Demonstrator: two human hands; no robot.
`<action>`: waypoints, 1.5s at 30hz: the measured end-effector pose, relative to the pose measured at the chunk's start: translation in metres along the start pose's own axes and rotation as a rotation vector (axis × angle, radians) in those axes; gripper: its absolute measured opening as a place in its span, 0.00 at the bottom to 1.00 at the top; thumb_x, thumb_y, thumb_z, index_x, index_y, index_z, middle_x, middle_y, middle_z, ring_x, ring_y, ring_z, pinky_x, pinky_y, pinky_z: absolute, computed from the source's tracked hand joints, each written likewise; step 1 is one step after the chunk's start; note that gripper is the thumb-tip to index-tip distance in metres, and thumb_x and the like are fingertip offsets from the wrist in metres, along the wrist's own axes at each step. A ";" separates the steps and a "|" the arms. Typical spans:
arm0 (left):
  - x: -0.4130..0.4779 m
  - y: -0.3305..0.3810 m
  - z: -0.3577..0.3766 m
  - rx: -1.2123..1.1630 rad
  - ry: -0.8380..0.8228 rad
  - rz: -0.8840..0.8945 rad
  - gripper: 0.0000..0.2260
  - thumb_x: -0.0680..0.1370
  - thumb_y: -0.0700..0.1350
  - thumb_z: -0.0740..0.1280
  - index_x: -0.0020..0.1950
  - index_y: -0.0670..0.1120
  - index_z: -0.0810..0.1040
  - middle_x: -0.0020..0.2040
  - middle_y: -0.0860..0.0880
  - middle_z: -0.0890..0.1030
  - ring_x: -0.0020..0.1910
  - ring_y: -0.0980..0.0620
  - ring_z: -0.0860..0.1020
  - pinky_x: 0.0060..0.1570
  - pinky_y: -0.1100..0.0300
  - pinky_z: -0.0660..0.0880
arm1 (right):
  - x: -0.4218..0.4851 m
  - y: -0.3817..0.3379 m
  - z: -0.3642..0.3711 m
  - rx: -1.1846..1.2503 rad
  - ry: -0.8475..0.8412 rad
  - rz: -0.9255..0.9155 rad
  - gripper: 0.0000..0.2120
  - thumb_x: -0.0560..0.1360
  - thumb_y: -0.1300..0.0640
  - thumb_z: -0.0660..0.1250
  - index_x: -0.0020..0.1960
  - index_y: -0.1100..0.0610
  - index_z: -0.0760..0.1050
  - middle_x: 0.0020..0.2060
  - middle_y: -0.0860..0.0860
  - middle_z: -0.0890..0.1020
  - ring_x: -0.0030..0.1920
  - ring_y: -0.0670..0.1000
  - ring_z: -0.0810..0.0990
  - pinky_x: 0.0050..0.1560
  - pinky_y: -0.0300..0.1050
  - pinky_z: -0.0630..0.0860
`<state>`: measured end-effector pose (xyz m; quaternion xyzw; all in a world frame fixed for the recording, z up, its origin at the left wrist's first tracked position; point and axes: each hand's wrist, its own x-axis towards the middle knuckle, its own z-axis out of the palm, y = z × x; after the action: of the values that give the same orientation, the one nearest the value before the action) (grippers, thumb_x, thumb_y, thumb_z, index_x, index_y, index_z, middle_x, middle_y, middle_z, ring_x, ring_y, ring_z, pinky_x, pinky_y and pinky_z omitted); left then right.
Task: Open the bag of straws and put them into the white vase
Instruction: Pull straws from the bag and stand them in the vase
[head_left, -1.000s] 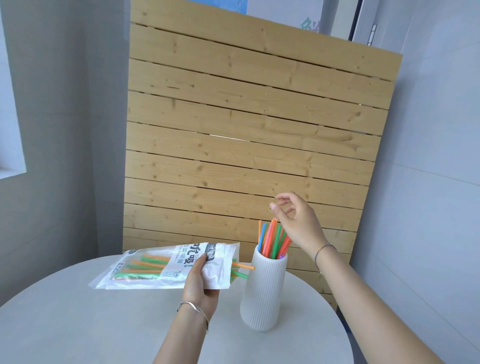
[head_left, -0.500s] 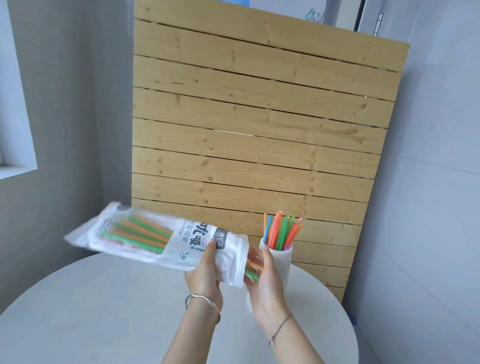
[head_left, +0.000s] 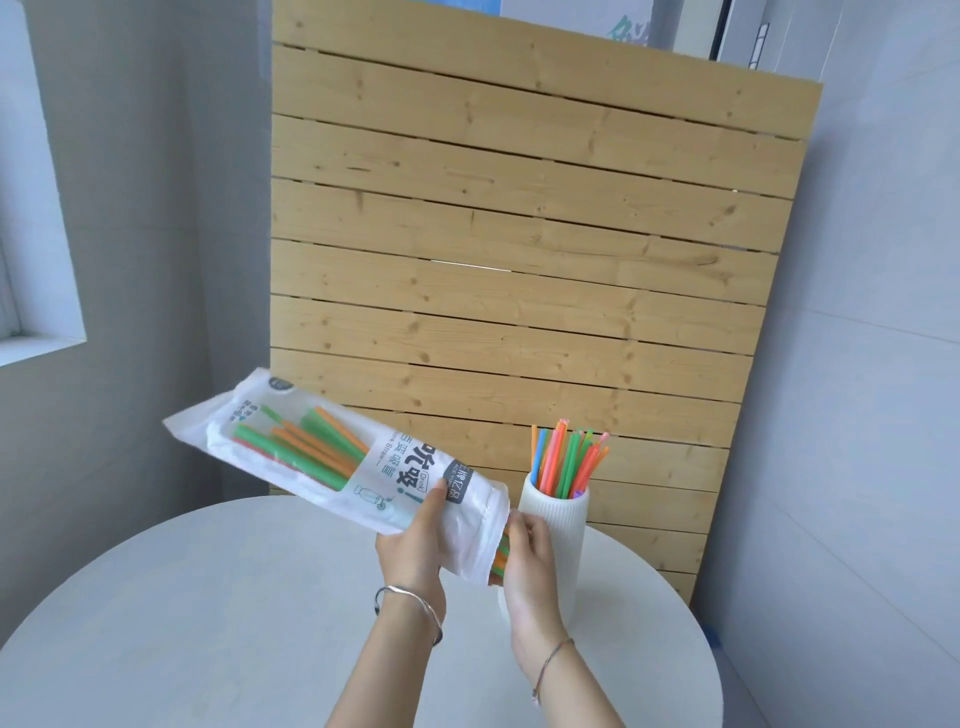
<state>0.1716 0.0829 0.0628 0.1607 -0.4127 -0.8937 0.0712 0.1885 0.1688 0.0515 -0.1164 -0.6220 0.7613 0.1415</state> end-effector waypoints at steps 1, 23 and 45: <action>0.002 0.000 -0.002 -0.014 0.003 -0.025 0.15 0.71 0.45 0.73 0.56 0.41 0.79 0.49 0.47 0.83 0.45 0.50 0.81 0.43 0.59 0.76 | 0.002 0.000 -0.002 -0.048 -0.014 -0.042 0.07 0.80 0.55 0.57 0.47 0.58 0.71 0.37 0.52 0.78 0.35 0.49 0.76 0.31 0.39 0.70; 0.042 -0.013 -0.023 -0.287 0.044 -0.256 0.18 0.76 0.44 0.68 0.65 0.40 0.76 0.65 0.44 0.78 0.59 0.47 0.79 0.53 0.57 0.79 | 0.009 -0.042 -0.036 0.322 0.065 -0.141 0.19 0.77 0.44 0.58 0.38 0.58 0.76 0.30 0.51 0.81 0.28 0.49 0.74 0.24 0.40 0.70; 0.026 -0.026 -0.009 -0.236 -0.133 -0.295 0.19 0.76 0.44 0.67 0.66 0.39 0.75 0.64 0.42 0.79 0.64 0.44 0.77 0.66 0.49 0.71 | 0.014 -0.035 -0.034 -0.034 -0.043 -0.256 0.08 0.75 0.58 0.66 0.38 0.58 0.78 0.23 0.48 0.69 0.20 0.43 0.66 0.23 0.33 0.63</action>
<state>0.1503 0.0866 0.0320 0.1506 -0.2809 -0.9453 -0.0695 0.1898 0.2110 0.0788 -0.0219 -0.6476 0.7286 0.2220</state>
